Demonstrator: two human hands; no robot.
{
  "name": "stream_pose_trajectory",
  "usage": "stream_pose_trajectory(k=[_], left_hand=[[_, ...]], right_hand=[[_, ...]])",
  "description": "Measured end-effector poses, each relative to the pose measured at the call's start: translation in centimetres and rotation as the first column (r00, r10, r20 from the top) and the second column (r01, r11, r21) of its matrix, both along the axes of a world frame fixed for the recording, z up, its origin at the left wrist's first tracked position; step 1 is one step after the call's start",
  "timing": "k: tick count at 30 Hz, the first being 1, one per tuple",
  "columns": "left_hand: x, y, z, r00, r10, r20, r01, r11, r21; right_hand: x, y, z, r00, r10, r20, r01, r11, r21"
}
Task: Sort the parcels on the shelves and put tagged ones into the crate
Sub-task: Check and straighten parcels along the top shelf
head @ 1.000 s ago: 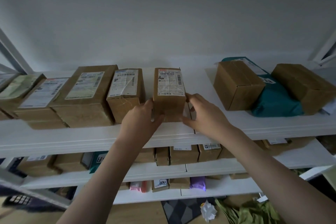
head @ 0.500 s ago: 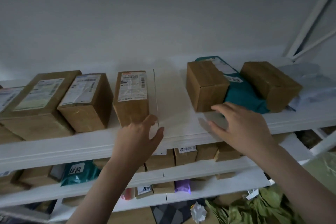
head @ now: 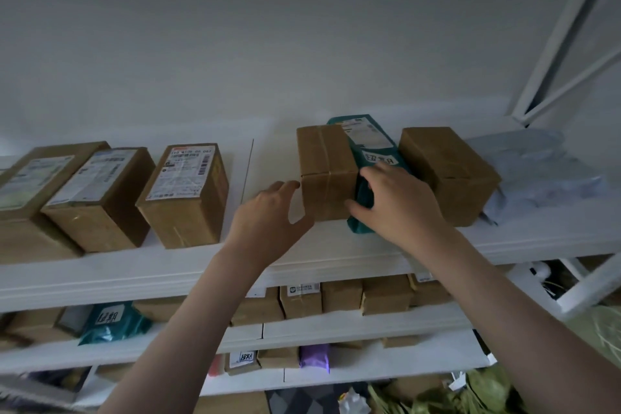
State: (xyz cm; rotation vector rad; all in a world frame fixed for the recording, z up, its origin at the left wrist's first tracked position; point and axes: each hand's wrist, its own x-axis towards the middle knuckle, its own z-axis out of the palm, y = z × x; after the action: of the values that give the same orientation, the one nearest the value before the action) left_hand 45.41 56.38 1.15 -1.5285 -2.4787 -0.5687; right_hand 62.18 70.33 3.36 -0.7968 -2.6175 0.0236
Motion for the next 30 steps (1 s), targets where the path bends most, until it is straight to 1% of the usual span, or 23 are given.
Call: stream_pose_trajectory(k=[2, 5, 7, 9, 13, 18, 21, 25, 28, 30], left_hand=[[0.1, 0.7, 0.3, 0.999, -0.006, 0.040, 0.004, 0.999, 0.042], [0.4, 0.4, 0.3, 0.981, -0.032, 0.190, 0.008, 0.992, 0.126], [0.8, -0.4, -0.3, 0.971, -0.061, 0.233, 0.021, 0.985, 0.169], [1.2, -1.6, -0.9, 0.964, -0.080, 0.253, 0.036, 0.984, 0.174], [1.2, -4.6, -1.2, 0.963, -0.033, 0.268, -0.011, 0.987, 0.161], [-1.3, -7.9, -0.8, 0.964, 0.102, 0.247, -0.137, 0.982, 0.129], [-2.9, -8.9, -0.7, 0.964, 0.103, 0.246, -0.138, 0.982, 0.131], [-4.0, -8.7, -0.8, 0.963, 0.085, 0.254, -0.122, 0.983, 0.135], [-4.0, -8.1, -0.7, 0.965, 0.047, 0.257, -0.089, 0.983, 0.157], [-4.0, -7.7, -0.7, 0.969, 0.027, 0.246, -0.070, 0.983, 0.169]], right_hand=[[-0.7, 0.1, 0.0, 1.000, -0.005, 0.015, 0.005, 1.000, 0.000], [-1.2, 0.0, -0.1, 1.000, 0.001, 0.020, -0.001, 1.000, 0.004], [-1.2, -0.4, -0.1, 0.999, 0.017, 0.031, -0.018, 1.000, 0.014], [-1.1, -1.3, -0.1, 0.999, 0.034, 0.031, -0.035, 0.999, 0.030], [-1.6, -3.6, 0.1, 0.997, 0.083, -0.009, -0.082, 0.995, 0.060], [-4.2, -5.9, 0.5, 0.982, 0.190, -0.018, -0.187, 0.978, 0.091], [-5.5, -6.5, 0.3, 0.978, 0.210, -0.014, -0.207, 0.972, 0.108], [-5.7, -6.0, -0.3, 0.982, 0.187, -0.025, -0.185, 0.980, 0.073], [-4.9, -4.9, -1.0, 0.994, 0.110, -0.006, -0.110, 0.994, -0.007], [-4.5, -4.2, -1.5, 0.997, 0.059, 0.039, -0.058, 0.998, -0.032]])
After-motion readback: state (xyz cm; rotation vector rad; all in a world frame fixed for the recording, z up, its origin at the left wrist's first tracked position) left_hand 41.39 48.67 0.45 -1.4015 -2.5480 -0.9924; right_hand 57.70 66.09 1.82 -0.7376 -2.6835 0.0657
